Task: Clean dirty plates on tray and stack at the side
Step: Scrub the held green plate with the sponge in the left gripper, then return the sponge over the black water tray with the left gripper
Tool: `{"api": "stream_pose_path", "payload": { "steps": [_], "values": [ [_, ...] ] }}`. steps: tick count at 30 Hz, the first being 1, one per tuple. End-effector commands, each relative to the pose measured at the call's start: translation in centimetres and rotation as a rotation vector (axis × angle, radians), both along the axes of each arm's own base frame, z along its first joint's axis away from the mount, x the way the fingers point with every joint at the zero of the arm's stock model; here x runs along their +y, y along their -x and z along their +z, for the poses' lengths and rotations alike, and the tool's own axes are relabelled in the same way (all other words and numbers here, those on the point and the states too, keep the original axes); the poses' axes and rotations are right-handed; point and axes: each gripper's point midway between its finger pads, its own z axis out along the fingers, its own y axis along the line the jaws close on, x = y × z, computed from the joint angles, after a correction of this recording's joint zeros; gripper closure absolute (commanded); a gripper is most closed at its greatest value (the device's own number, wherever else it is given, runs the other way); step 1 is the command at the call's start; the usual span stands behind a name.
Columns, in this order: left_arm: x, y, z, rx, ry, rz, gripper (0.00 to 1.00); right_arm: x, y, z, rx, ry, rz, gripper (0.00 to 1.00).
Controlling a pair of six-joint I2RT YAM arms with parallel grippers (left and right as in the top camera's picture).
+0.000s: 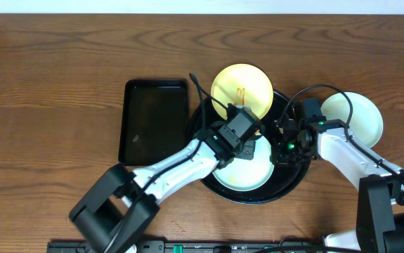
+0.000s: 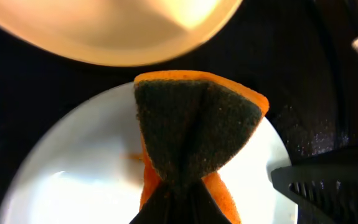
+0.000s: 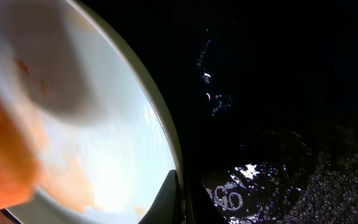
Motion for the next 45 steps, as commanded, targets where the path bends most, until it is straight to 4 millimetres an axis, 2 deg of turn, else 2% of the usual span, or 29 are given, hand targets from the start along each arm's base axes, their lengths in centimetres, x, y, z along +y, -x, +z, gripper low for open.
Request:
{"api": "stream_pose_path", "payload": {
  "steps": [1,5,7,11,15,18,20,25,27,30,32,33,35,41,43,45],
  "values": [
    [-0.7,0.5,-1.8,0.058,0.004,-0.031,0.92,0.0,0.9,-0.6,0.028,0.015,0.009,0.99],
    [0.1,0.6,-3.8,0.074,-0.059,-0.049,0.92,0.0,0.9,-0.6,0.028,0.016,0.009,0.99],
    [1.9,0.4,-4.4,0.064,-0.142,-0.012,0.92,0.0,1.0,-0.6,0.029,0.016,0.009,0.99],
    [4.6,0.1,-4.6,0.069,-0.236,0.036,0.92,0.0,0.9,-0.6,0.027,0.016,0.009,0.99],
    [6.2,0.2,-4.2,0.095,-0.261,0.062,0.92,-0.1,0.9,-0.6,0.028,0.020,0.009,0.99],
    [6.8,0.3,-2.9,0.093,-0.262,0.062,0.92,-0.1,0.9,-0.6,0.028,0.020,0.009,0.99],
    [6.9,0.4,-1.3,0.068,-0.251,0.043,0.92,-0.1,0.9,-0.6,0.028,0.020,0.009,0.99],
    [7.3,0.4,3.1,0.002,-0.192,0.046,0.93,0.0,0.8,-0.6,0.025,0.019,0.009,0.92],
    [8.0,0.2,4.3,-0.013,-0.183,0.054,0.92,0.0,0.8,-0.6,0.024,0.019,0.009,0.90],
    [9.8,-0.1,4.9,-0.002,-0.189,0.096,0.92,0.0,0.8,-0.6,0.024,0.019,0.009,0.88],
    [11.4,-0.5,4.8,0.020,-0.206,0.136,0.92,0.0,0.8,-0.6,0.023,0.018,0.009,0.82],
    [12.3,-0.8,4.7,0.032,-0.214,0.160,0.92,0.0,0.8,-0.6,0.023,0.018,0.009,0.76],
    [14.0,-1.5,4.5,0.045,-0.227,0.199,0.92,0.0,0.7,-0.6,0.017,0.017,0.009,0.71],
    [18.6,-3.8,4.3,0.057,-0.245,0.298,0.92,0.1,0.5,-0.6,0.009,0.015,0.010,0.82],
    [19.9,-4.1,3.9,0.071,-0.254,0.327,0.92,0.2,0.5,-0.6,0.007,0.015,0.016,0.84],
    [21.1,-4.1,3.3,0.089,-0.263,0.356,0.92,0.5,0.6,-0.6,0.006,0.013,0.025,0.90]
  ]
}}
